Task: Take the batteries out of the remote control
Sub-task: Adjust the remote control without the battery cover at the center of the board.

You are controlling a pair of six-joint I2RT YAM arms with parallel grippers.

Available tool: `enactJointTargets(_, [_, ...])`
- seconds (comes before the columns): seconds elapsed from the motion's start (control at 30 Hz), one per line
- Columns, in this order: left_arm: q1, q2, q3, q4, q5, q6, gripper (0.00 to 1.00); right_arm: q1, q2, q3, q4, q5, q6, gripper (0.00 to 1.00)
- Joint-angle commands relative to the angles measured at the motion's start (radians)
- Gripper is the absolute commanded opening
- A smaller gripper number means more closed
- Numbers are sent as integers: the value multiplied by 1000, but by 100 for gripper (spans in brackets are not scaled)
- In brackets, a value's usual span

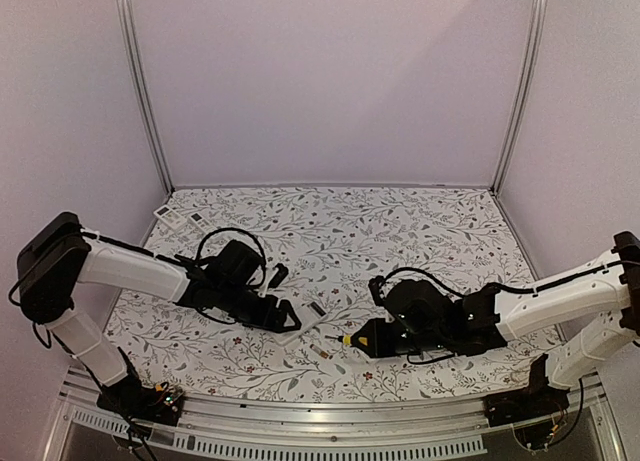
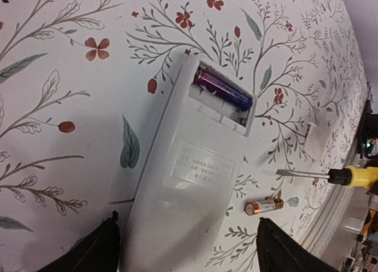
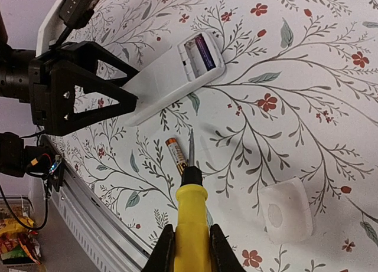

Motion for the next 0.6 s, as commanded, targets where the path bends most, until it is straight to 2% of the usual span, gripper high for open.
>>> enactJointTargets(0.0, [-23, -22, -50, 49, 34, -63, 80, 5, 55, 52, -4, 11, 28, 0])
enactJointTargets(0.23, [-52, -34, -76, 59, 23, -103, 80, -1, 101, 78, -7, 74, 51, 0])
enactJointTargets(0.3, [-73, -36, -87, 105, 21, -126, 80, -13, 107, 79, -1, 81, 49, 0])
enactJointTargets(0.57, [-128, 7, -100, 207, 16, -202, 80, -65, 176, 134, 89, 31, -49, 0])
